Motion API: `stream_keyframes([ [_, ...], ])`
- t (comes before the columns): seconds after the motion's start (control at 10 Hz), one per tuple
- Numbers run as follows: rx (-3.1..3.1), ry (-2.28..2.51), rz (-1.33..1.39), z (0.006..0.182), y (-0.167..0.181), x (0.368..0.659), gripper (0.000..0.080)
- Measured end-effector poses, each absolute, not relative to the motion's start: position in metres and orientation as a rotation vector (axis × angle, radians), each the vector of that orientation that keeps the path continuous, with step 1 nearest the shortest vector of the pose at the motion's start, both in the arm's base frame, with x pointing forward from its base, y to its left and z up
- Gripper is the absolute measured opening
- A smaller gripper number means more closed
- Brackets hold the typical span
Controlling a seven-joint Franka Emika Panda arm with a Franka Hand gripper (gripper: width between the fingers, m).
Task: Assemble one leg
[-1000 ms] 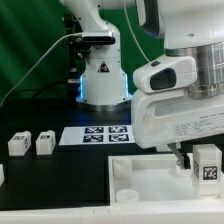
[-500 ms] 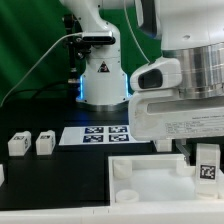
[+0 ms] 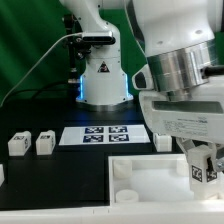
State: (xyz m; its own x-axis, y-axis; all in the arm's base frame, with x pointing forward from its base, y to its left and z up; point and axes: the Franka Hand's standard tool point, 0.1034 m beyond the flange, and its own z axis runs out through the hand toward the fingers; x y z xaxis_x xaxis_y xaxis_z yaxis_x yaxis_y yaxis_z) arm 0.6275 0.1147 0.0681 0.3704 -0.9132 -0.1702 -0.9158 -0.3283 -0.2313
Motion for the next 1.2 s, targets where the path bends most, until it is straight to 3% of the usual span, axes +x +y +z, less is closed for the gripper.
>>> stream_keyframes([
  [0.2,-2.155,1.826,0.03,0.068,0.118,0.627,0.0301],
  [0.3,-2.16,1.821,0.03,0.067,0.118,0.627,0.0354],
  [0.4,-2.175,1.804,0.027,0.067,0.118,0.627,0.049],
  [0.5,-2.194,1.78,0.022,0.067,0.118,0.627,0.049],
  [0.6,-2.245,1.726,0.022,0.067,0.118,0.626,0.0614],
  [1.2,-2.832,0.706,-0.043,0.074,0.127,0.625,0.0649],
])
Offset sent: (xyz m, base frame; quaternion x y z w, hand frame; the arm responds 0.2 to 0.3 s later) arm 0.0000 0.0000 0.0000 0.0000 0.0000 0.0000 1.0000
